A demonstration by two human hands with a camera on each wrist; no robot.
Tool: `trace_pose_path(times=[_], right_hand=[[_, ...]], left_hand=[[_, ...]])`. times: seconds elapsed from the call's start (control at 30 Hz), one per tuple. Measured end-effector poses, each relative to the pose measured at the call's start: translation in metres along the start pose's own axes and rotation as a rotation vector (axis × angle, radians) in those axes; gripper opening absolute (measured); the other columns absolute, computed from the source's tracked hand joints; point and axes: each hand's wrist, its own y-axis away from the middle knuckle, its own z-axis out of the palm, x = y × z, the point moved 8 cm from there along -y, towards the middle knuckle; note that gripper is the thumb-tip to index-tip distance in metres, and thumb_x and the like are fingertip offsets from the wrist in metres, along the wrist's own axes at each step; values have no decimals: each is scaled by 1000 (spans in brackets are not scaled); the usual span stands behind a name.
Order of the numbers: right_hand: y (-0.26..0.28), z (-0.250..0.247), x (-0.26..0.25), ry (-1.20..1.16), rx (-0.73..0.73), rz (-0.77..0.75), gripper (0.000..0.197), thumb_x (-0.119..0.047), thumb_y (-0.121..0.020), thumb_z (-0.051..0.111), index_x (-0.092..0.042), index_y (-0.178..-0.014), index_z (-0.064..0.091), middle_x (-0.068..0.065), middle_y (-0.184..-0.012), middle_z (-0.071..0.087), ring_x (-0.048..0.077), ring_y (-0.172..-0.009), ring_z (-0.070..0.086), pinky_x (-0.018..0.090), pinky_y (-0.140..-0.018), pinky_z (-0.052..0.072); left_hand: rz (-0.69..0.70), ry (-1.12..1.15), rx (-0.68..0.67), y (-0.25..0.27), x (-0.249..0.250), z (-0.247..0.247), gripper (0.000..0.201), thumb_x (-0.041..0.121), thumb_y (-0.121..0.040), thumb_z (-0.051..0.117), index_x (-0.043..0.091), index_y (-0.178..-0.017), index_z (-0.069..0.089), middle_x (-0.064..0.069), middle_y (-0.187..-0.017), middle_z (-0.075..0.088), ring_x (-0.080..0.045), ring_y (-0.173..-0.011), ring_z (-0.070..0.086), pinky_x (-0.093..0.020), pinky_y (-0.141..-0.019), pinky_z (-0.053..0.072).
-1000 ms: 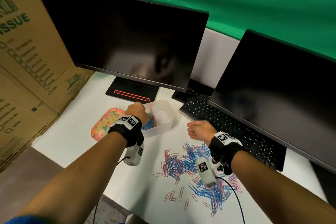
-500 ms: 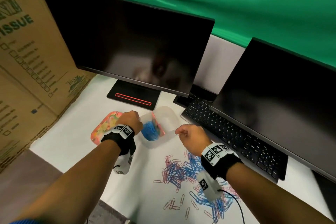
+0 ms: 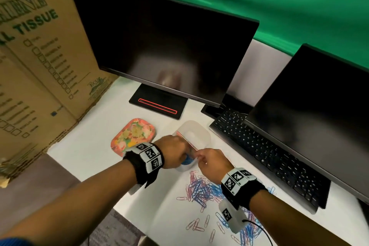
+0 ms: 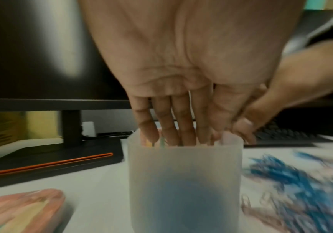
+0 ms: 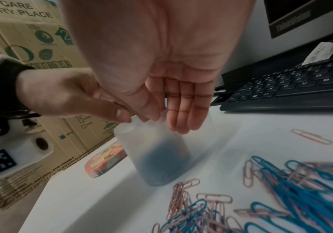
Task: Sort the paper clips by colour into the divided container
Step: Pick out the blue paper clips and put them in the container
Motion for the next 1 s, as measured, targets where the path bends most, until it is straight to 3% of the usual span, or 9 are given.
trace_pose_path(times=[0.07,0.17,0.23,0.4,0.53,0.63,0.73,0.83,1.0], right_hand=[[1,0,2,-9,-8,9,38,-10,-90,45,-20,-121,65,5,-113,67,20,-101,63,20,-86,46],[2,2,4,-25,-34,13,45,-4,-87,43,-21,-124,63,3,-114,65,20,-105,61,24,-95,48],[3,1,4,-34,-43,8,49,-3,-86,42,-22,-127,61,2,-115,65,19,-108,60,24,-99,46],[5,1,3,-68,-32,20,50,-2,-88,41,-22,-130,59,1,-115,63,18,-109,59,25,-103,45],[5,0,-2,-42,-54,-8,49,-1,-88,41,-24,-126,61,2,-114,62,20,-107,59,31,-100,47],[5,0,-2,-32,-59,-5,49,-1,-87,41,-24,-125,61,-1,-109,60,20,-107,59,31,-99,48],[6,1,-3,-30,-66,-10,49,-2,-88,41,-23,-128,59,-3,-106,58,19,-107,59,29,-100,47],[6,0,-3,-32,-60,-11,48,-2,-88,42,-23,-129,59,1,-115,62,18,-107,59,26,-100,46],[5,0,-2,-37,-61,-13,48,-3,-89,42,-19,-132,57,3,-120,61,19,-110,58,25,-102,44]], left_hand=[[36,-102,-153,-10,6,16,38,35,-88,32,27,-110,61,0,-117,62,-26,-108,56,-42,-89,48],[-12,-224,-363,-15,5,34,47,37,-99,22,16,-121,58,-5,-133,55,-29,-120,49,-42,-95,39],[65,-339,-419,-15,8,41,49,37,-101,17,14,-120,56,-5,-135,53,-30,-121,48,-43,-96,38],[-16,-288,-448,-8,-5,39,34,13,-98,35,5,-117,62,-10,-121,63,-32,-111,57,-40,-92,47],[-25,-173,-316,-20,-8,26,34,9,-87,46,10,-114,67,-12,-114,66,-33,-104,59,-34,-87,48],[-27,-154,-362,-24,-9,36,44,8,-88,46,15,-129,57,-11,-127,59,-32,-111,56,-37,-92,48],[-45,-213,-472,-29,-11,52,48,9,-93,42,13,-140,45,-11,-141,47,-32,-127,45,-40,-105,38],[-101,-246,-512,-36,-19,61,46,15,-96,40,10,-141,42,-12,-147,40,-33,-136,34,-41,-111,27],[-194,-221,-500,-39,-29,64,49,29,-95,39,17,-142,40,-6,-152,33,-31,-140,29,-46,-112,30]])
